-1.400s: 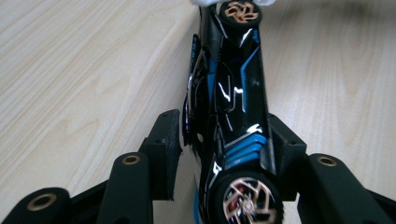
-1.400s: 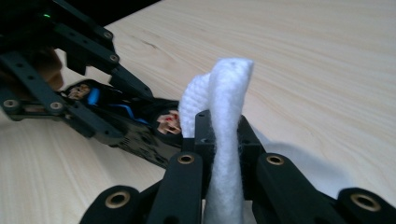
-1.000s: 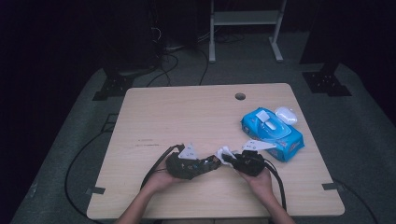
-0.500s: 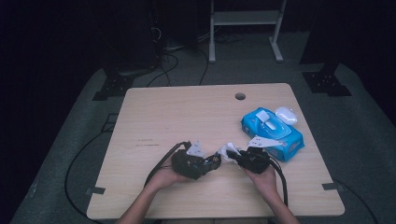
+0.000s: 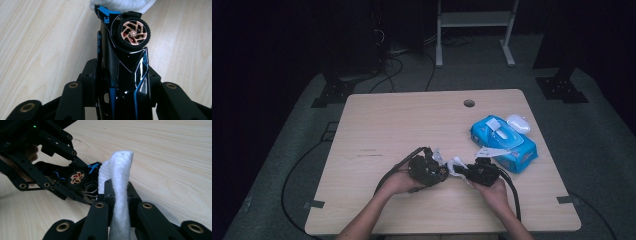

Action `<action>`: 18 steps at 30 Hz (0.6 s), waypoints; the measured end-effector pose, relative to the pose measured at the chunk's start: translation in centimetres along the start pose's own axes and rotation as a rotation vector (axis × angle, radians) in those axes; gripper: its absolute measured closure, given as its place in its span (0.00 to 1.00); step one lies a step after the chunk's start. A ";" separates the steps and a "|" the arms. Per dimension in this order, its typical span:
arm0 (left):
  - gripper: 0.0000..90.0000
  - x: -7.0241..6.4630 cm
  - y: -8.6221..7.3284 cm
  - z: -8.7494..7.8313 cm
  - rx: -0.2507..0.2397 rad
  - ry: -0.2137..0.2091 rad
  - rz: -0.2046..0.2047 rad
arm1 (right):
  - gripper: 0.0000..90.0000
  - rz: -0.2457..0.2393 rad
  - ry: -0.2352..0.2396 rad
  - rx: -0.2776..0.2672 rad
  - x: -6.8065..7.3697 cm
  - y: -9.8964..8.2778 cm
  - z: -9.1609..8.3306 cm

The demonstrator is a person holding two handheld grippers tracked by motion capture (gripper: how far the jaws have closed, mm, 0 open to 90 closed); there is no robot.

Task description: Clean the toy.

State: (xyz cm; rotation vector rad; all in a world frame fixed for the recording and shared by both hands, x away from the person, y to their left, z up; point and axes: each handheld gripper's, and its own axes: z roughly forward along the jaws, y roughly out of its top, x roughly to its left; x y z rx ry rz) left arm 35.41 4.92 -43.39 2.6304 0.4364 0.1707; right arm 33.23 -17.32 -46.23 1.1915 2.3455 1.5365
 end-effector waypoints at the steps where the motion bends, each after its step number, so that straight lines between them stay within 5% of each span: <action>1: 0.63 0.0 -0.1 0.0 -0.008 0.000 0.002 | 0.92 -0.003 0.001 0.001 0.1 0.0 0.0; 12: 0.63 -0.3 -0.6 -1.7 -0.181 -0.020 0.009 | 0.93 -0.014 0.034 -0.026 0.4 1.4 -1.2; 18: 0.63 -1.0 -1.1 -2.9 -0.279 -0.041 0.023 | 0.93 -0.085 0.117 -0.100 3.3 3.6 -2.8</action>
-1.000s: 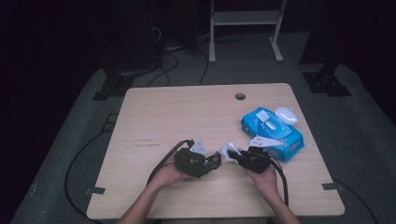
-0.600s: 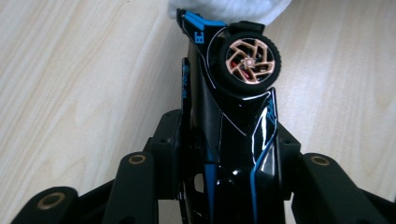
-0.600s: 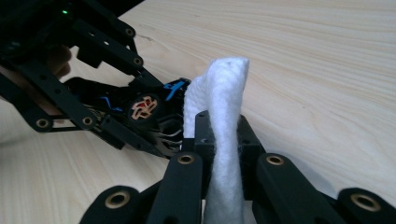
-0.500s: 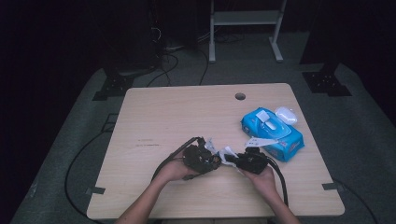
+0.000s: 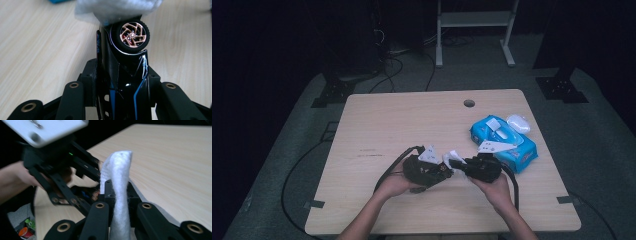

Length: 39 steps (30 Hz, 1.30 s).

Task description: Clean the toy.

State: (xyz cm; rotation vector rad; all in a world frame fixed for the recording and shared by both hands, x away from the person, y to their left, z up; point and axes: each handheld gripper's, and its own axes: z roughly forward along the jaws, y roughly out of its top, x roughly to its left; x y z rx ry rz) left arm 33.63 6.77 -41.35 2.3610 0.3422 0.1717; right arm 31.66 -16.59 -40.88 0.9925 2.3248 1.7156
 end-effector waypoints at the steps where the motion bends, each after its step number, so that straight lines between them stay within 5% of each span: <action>1: 0.63 -0.1 -0.1 -0.2 -0.022 -0.007 -0.004 | 0.93 -0.013 -0.002 -0.001 0.4 0.2 0.0; 6: 0.63 -0.2 -0.8 -0.6 -0.051 -0.013 -0.021 | 0.93 -0.027 -0.051 0.020 0.0 0.0 0.0; 8: 0.63 -0.3 -0.9 -0.4 -0.029 0.001 -0.005 | 0.93 -0.004 -0.040 0.033 -0.2 -0.3 0.2; 14: 0.63 -0.1 -1.0 -0.6 -0.057 -0.016 -0.026 | 0.94 -0.048 -0.007 0.015 1.2 0.5 0.7; 17: 0.64 0.0 -1.1 -1.3 -0.077 -0.011 -0.039 | 0.94 -0.066 -0.031 0.001 1.3 0.8 0.4; 20: 0.63 0.0 -1.2 -1.4 -0.071 -0.005 -0.026 | 0.94 -0.016 -0.029 -0.006 0.1 0.4 -0.2; 22: 0.63 -0.2 -1.2 -1.1 -0.068 -0.006 -0.023 | 0.94 -0.028 -0.049 0.006 0.2 0.1 -0.1; 26: 0.64 -0.1 -1.3 -0.9 -0.056 -0.003 -0.026 | 0.94 -0.015 -0.068 -0.070 0.7 0.5 -0.6; 29: 0.64 0.1 -1.4 -1.0 -0.072 -0.010 -0.041 | 0.94 -0.020 -0.026 -0.121 1.4 1.2 -1.2; 32: 0.63 0.2 -1.4 -1.3 -0.087 -0.009 -0.050 | 0.94 -0.064 -0.051 -0.096 1.9 1.7 -1.3; 39: 0.64 0.3 -1.3 -2.2 -0.112 -0.001 -0.050 | 0.94 -0.015 -0.065 -0.016 0.2 0.1 -0.5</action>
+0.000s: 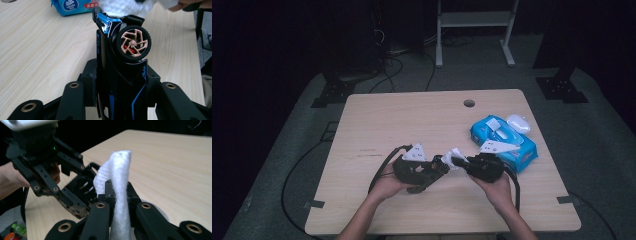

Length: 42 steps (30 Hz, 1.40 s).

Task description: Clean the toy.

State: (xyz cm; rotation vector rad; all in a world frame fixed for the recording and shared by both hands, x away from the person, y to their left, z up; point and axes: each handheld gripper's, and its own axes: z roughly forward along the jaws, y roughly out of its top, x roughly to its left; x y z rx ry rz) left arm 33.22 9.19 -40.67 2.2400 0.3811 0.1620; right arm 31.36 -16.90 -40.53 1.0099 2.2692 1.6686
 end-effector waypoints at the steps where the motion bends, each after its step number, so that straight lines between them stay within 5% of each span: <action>1: 0.63 -0.1 0.0 0.1 0.003 0.003 0.006 | 0.94 0.002 0.006 0.005 0.1 -0.1 0.2; 8: 0.64 -0.2 0.5 0.1 -0.016 -0.008 0.015 | 0.94 -0.057 0.044 -0.021 1.8 1.1 0.6; 16: 0.64 0.1 0.4 -0.4 -0.038 -0.004 0.004 | 0.94 0.009 -0.007 -0.009 -0.4 -0.1 0.0; 25: 0.64 -0.1 0.7 -0.5 -0.060 -0.012 0.017 | 0.94 -0.033 0.037 -0.048 1.2 1.0 0.1; 36: 0.64 -0.1 0.3 0.2 -0.027 -0.015 0.013 | 0.94 -0.004 -0.004 0.017 -0.4 -0.4 0.6; 42: 0.64 0.0 0.1 0.3 -0.022 -0.011 0.007 | 0.94 -0.005 0.005 -0.075 0.3 0.9 -0.7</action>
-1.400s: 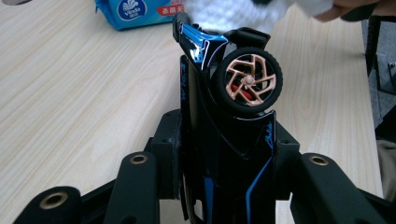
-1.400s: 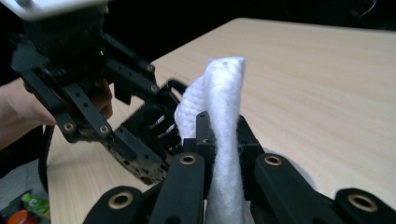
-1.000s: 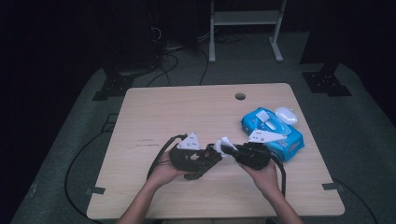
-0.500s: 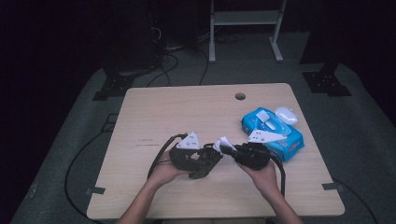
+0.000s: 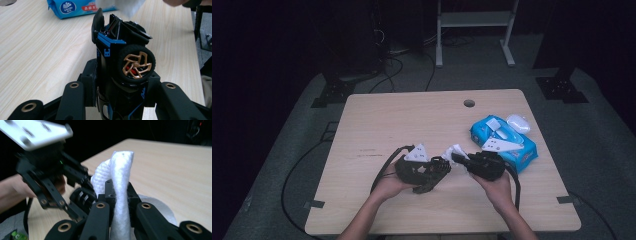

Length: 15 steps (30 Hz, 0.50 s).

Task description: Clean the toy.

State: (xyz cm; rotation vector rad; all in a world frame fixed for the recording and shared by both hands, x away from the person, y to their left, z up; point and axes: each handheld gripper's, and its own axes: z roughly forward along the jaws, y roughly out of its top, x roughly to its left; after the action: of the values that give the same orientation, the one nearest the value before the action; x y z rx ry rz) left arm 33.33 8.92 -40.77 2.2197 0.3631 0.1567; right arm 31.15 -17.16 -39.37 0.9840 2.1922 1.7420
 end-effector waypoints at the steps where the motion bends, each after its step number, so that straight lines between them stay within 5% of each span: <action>1: 0.64 0.0 0.0 -0.1 -0.002 0.002 0.000 | 0.94 0.001 -0.001 -0.008 0.1 0.2 -0.2; 7: 0.64 0.2 0.0 -1.0 -0.045 -0.005 -0.012 | 0.94 0.032 -0.036 0.073 -1.3 -1.4 0.3; 9: 0.64 0.1 0.1 -0.9 -0.043 -0.006 -0.010 | 0.94 0.048 -0.013 0.091 -1.5 -2.0 0.9; 15: 0.63 0.3 0.0 -0.9 -0.033 0.002 -0.008 | 0.94 0.037 0.049 0.041 -0.5 -1.1 1.1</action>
State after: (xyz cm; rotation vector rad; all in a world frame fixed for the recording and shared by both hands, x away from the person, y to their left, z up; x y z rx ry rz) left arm 33.39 9.65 -40.23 2.1854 0.3682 0.1591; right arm 31.64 -16.68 -40.81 1.0070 2.2621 1.7625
